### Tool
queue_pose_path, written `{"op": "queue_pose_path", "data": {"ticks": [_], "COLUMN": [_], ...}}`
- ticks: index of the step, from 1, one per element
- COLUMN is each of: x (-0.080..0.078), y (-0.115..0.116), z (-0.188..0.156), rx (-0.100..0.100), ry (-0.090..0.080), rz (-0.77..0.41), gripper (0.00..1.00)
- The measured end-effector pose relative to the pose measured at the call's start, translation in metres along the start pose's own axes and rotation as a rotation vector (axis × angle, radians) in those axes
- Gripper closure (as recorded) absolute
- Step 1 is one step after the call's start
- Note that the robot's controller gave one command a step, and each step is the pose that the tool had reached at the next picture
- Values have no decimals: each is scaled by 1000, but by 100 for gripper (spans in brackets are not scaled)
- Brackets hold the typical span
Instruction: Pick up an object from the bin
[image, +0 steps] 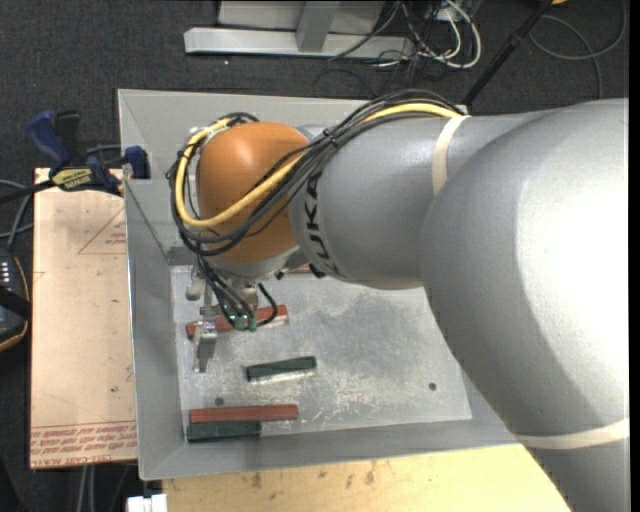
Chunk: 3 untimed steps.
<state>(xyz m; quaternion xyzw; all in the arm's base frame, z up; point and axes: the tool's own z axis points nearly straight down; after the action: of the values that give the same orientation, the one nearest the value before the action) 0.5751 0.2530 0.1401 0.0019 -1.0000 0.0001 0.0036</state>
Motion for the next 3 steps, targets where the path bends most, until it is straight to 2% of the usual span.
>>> {"op": "queue_pose_path", "data": {"ticks": [1, 2, 3], "x": [-2, -21, -21], "y": [-1, -40, -40], "z": [-5, 62, 62], "rx": [-2, -9, -9], "ry": [-8, -27, -27], "rz": [3, 94, 95], "gripper": [0, 100, 100]}}
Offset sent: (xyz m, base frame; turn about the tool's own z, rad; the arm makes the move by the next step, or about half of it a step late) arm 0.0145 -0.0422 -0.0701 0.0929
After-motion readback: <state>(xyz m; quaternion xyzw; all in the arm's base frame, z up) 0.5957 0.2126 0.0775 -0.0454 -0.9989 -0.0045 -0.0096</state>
